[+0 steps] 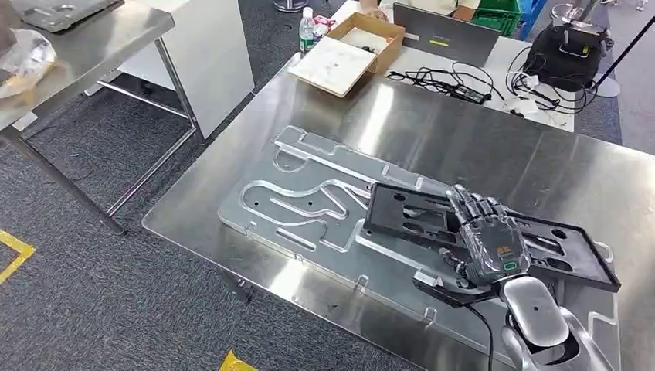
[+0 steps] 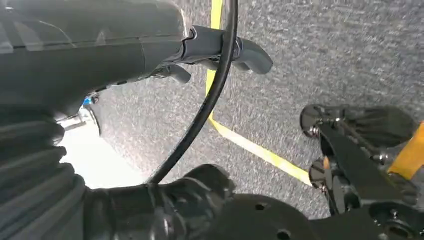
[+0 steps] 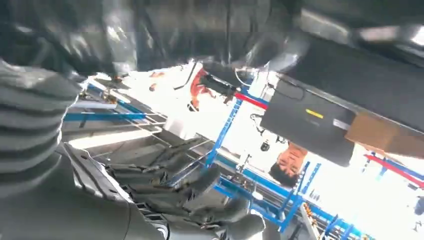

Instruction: Take the parts from the cabinet and place them on the table.

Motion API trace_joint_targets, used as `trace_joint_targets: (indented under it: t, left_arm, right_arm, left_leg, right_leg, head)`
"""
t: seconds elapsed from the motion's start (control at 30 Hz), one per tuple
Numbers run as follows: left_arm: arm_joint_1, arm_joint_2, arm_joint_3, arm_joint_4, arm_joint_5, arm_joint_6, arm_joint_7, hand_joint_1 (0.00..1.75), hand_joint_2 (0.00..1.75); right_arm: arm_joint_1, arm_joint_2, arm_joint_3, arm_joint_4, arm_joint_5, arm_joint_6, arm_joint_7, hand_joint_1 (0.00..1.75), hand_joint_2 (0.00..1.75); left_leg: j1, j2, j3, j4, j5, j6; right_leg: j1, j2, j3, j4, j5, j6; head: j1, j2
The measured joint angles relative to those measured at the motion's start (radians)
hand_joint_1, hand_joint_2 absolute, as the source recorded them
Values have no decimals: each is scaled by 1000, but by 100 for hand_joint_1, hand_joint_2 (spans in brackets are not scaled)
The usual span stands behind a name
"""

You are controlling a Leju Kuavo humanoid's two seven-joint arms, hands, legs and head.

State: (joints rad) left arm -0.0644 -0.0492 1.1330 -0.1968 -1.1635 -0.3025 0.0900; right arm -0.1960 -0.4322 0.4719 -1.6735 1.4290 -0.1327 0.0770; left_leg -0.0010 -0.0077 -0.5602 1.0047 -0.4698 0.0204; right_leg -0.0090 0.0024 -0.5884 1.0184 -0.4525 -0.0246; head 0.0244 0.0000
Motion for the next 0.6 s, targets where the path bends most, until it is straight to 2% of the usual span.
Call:
trace_joint_targets:
  t: [0.13,0.2,0.27,0.43,0.5,0.6]
  left_arm:
    - [-1,0,0,0,-1,0,3,0,0]
    - [0,0,0,0,-2,0,4,0,0]
    - [0,0,0,0,-2,0,5,0,0]
    - [0,0,0,0,-10,3,7,0,0]
    - [0,0,0,0,-13,3,14,0,0]
    - [-1,0,0,0,-23,8,22,0,0]
  right_arm:
    - [-7,1,10,-5,-6,-3,-12,0,0]
    - [-8,1,14,-8,-6,-3,-12,0,0]
    - [-8,1,16,-11,-18,-14,-18,0,0]
    - [0,4,34,-81,-185,-50,-107,0,0]
    - [4,6,54,-135,-237,-56,-130,0,0]
    - [6,6,83,-222,-286,-68,-156,0,0]
  left_leg:
    - [-1,0,0,0,1,6]
    - [-3,0,0,0,1,7]
    - [-5,0,0,1,1,8]
    - [-5,0,0,1,1,8]
    - [-8,0,-1,4,-1,11]
    - [-8,0,-1,5,-2,12]
  right_leg:
    - [-1,0,3,-6,3,7]
    - [-3,0,3,-6,3,17]
    - [-5,0,3,-7,4,22]
    - [-5,0,2,-7,4,27]
    - [-7,0,2,-8,5,33]
    - [-9,0,2,-8,4,34]
  head:
    - [0,0]
    - [0,0]
    - [0,0]
    - [0,0]
    - [0,0]
    - [0,0]
